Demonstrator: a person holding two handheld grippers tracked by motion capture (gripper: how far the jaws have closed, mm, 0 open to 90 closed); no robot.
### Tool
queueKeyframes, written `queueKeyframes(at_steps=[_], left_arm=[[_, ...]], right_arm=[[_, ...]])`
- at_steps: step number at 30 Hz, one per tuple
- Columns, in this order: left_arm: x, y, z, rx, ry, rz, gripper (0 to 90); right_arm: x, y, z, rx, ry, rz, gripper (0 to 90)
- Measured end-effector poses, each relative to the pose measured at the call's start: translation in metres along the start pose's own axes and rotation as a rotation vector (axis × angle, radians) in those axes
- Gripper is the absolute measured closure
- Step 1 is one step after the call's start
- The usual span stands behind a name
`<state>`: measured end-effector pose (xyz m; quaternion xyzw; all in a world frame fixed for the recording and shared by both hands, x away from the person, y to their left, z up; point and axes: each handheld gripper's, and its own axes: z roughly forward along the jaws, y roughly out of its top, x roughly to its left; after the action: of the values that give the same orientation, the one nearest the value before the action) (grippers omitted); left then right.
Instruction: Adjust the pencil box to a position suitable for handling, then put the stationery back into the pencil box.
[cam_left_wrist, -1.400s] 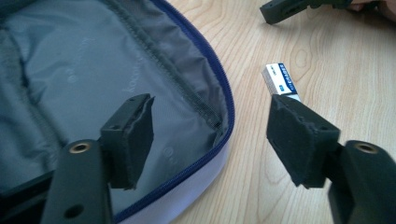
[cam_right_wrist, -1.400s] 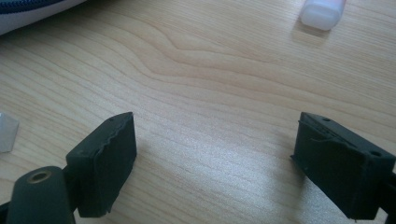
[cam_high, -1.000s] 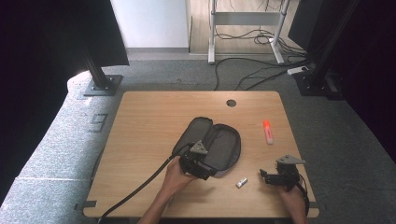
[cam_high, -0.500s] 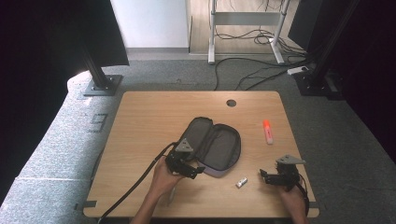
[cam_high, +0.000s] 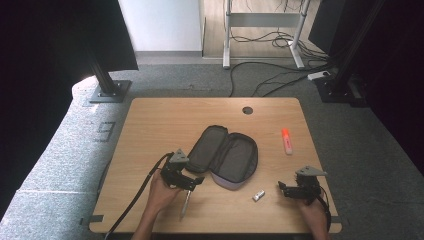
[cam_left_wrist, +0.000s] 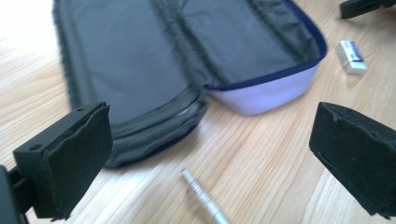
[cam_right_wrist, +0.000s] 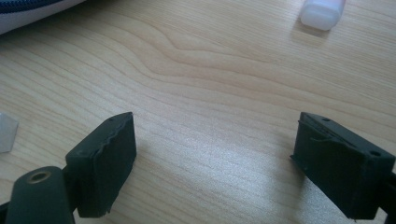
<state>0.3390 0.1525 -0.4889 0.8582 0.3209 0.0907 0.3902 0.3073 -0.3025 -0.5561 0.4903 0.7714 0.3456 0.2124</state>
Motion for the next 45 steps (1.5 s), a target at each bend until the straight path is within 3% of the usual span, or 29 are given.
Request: queueKeyframes(at_steps=[12, 24, 32, 40, 45], left_arm=[[0.021, -0.033, -0.014, 0.002, 0.071, -0.05, 0.0], [0.035, -0.064, -0.009, 0.034, 0.128, -0.085, 0.0], [0.037, -0.074, 0.0, 0.116, 0.189, -0.067, 0.0], [0.037, -0.078, -0.001, 0.092, 0.196, -0.075, 0.0], [0.036, -0.078, 0.0, 0.091, 0.2, -0.08, 0.0]], right_arm=[[0.0, 0.0, 0.0, -0.001, 0.0, -0.001, 13.1], [0.0, 0.0, 0.0, 0.001, -0.001, -0.001, 13.1], [0.001, 0.0, 0.0, 0.0, -0.008, 0.006, 13.8], [0.001, 0.0, 0.0, 0.002, -0.003, 0.008, 12.5], [0.003, 0.001, 0.002, 0.019, 0.011, -0.007, 5.1]])
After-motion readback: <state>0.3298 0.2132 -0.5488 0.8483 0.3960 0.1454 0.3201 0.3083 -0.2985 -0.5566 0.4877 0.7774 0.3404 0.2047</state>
